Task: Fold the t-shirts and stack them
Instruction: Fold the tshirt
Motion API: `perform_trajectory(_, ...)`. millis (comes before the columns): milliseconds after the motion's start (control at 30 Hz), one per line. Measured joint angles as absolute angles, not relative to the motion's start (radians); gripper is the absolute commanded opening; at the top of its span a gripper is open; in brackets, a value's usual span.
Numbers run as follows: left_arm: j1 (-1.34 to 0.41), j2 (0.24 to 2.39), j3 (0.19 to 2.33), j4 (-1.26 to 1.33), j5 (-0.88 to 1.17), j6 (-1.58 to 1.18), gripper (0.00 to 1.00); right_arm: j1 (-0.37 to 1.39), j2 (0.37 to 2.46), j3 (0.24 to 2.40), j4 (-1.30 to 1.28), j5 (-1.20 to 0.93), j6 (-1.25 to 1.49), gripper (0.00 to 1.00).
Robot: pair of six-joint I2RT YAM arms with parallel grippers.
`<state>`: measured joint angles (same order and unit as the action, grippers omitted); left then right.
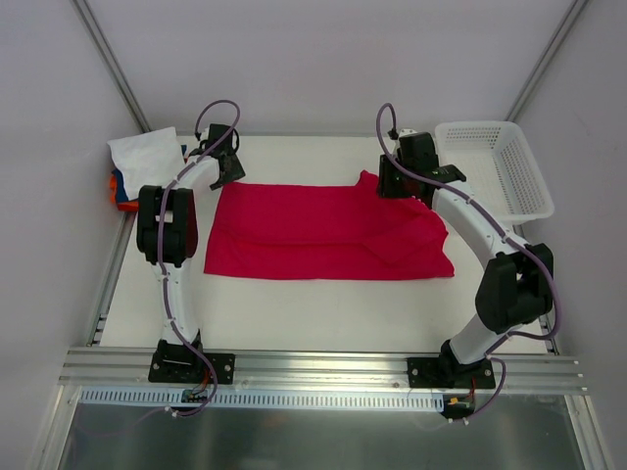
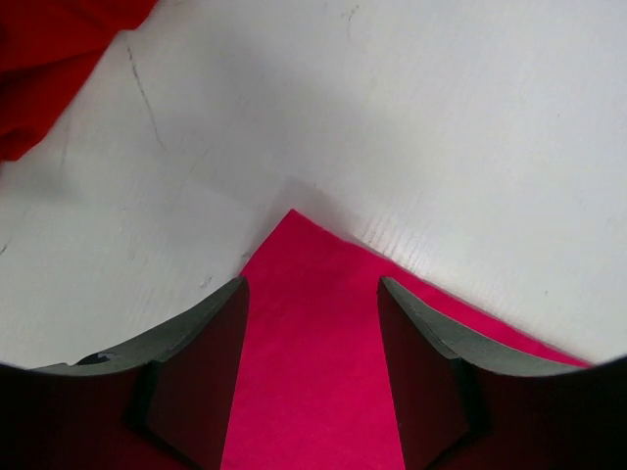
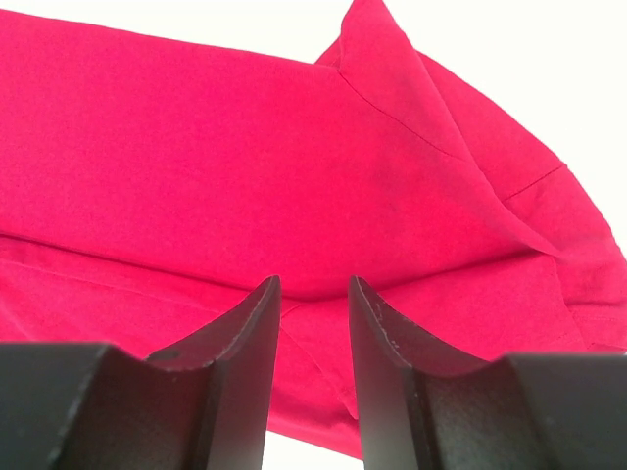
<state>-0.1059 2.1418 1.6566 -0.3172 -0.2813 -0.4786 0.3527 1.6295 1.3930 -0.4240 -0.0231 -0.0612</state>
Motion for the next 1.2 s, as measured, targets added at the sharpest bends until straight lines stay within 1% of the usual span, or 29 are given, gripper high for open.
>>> perform_trajectory(200,-0.075,2.18,1.694,-0.317,-0.193,-0.48,0.54,0.344,1.631,1.393,-0.425,-0.024,-0.062,0.38)
perform_trajectory(300,-0.055,2.197,1.696,-0.32,-0.161,-0.485,0.56,0.34,1.632,1.395,-0.426,-0.025,-0.062,0.38)
perform_trajectory(433,-0.038,2.215,1.697,-0.328,-0.136,-0.492,0.56,0.334,1.631,1.404,-0.427,-0.033,-0.061,0.38)
perform_trajectory(567,-0.033,2.234,1.741,-0.357,-0.119,-0.502,0.46,0.331,1.631,1.404,-0.428,-0.043,-0.06,0.38)
perform_trajectory(633,-0.032,2.248,1.77,-0.362,-0.107,-0.506,0.36,0.33,1.63,1.404,-0.429,-0.046,-0.059,0.38)
perform_trajectory(867,-0.031,2.286,1.824,-0.392,-0.071,-0.506,0.2,0.303,1.636,1.411,-0.432,-0.051,-0.059,0.38)
perform_trajectory(967,-0.031,2.297,1.834,-0.403,-0.062,-0.505,0.15,0.272,1.67,1.449,-0.431,-0.057,-0.059,0.38)
perform_trajectory(1100,-0.031,2.3,1.846,-0.412,-0.052,-0.505,0.0,0.231,1.732,1.501,-0.432,-0.072,-0.056,0.38)
perform_trajectory(1200,-0.031,2.3,1.847,-0.415,-0.051,-0.503,0.0,0.206,1.766,1.525,-0.431,-0.091,-0.051,0.38)
